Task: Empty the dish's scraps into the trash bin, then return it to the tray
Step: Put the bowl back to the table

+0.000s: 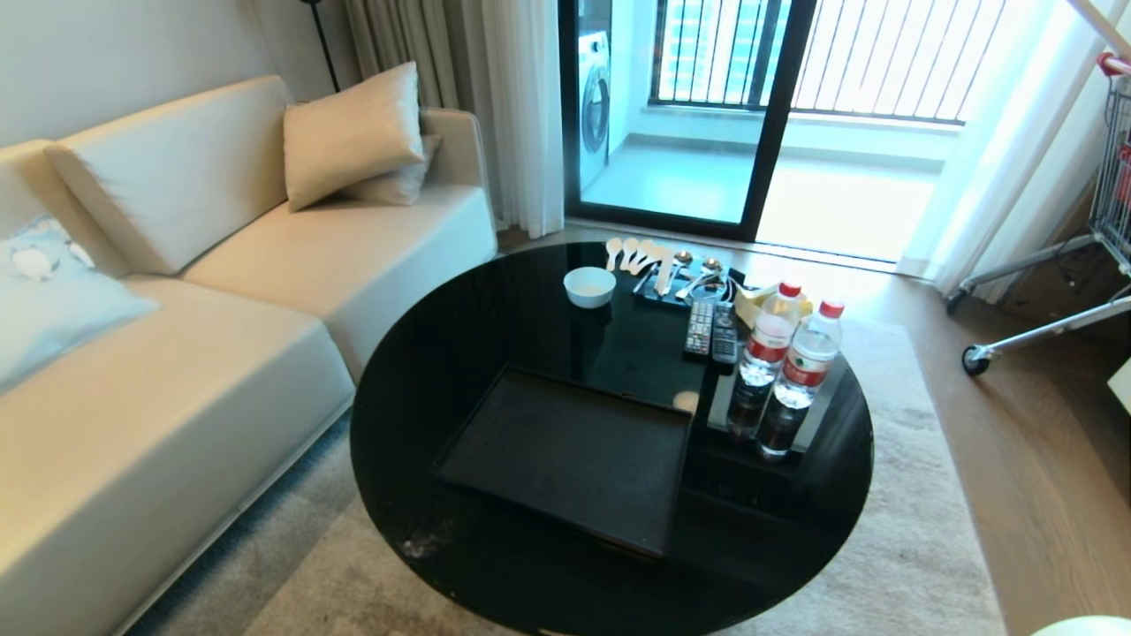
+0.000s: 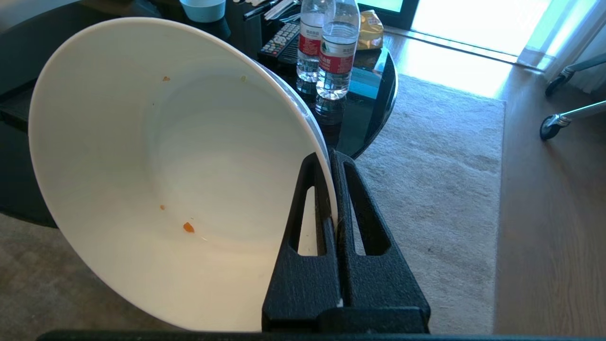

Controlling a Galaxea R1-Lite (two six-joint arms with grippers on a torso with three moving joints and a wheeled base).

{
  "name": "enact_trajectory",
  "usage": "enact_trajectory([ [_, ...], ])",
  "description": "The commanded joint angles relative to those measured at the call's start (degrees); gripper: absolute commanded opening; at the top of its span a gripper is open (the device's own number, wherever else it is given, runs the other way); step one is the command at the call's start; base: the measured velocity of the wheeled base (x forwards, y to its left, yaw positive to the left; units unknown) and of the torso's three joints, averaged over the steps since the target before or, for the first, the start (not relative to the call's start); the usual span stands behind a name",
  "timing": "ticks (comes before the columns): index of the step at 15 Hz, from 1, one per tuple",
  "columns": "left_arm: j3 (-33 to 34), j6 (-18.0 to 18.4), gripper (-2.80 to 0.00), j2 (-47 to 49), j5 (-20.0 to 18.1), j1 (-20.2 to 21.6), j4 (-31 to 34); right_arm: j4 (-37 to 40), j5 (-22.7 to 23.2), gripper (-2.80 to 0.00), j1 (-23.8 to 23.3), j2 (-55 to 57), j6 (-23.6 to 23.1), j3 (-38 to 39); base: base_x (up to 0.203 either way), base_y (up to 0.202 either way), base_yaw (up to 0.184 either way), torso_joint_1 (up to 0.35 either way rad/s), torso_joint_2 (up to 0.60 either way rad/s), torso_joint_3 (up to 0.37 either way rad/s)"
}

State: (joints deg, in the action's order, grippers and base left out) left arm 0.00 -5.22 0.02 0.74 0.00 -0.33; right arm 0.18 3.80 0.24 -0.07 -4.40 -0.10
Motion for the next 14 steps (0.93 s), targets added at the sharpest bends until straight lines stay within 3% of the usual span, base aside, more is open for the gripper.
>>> enact_trajectory([
  [1, 0.00, -0.05, -2.80, -0.02, 0.05, 0.00, -0.02, -0.01, 0.06, -2.80, 0.02, 0.07, 0.01, 0.01, 0.106, 0.000, 0.003, 0.012, 0.00, -0.001],
  [14, 0.00, -0.05, -2.80, -0.02, 0.05, 0.00, -0.02, -0.09, 0.06, -2.80, 0.02, 0.07, -0.17, 0.10, 0.000, 0.000, 0.000, 0.000, 0.00, 0.000],
])
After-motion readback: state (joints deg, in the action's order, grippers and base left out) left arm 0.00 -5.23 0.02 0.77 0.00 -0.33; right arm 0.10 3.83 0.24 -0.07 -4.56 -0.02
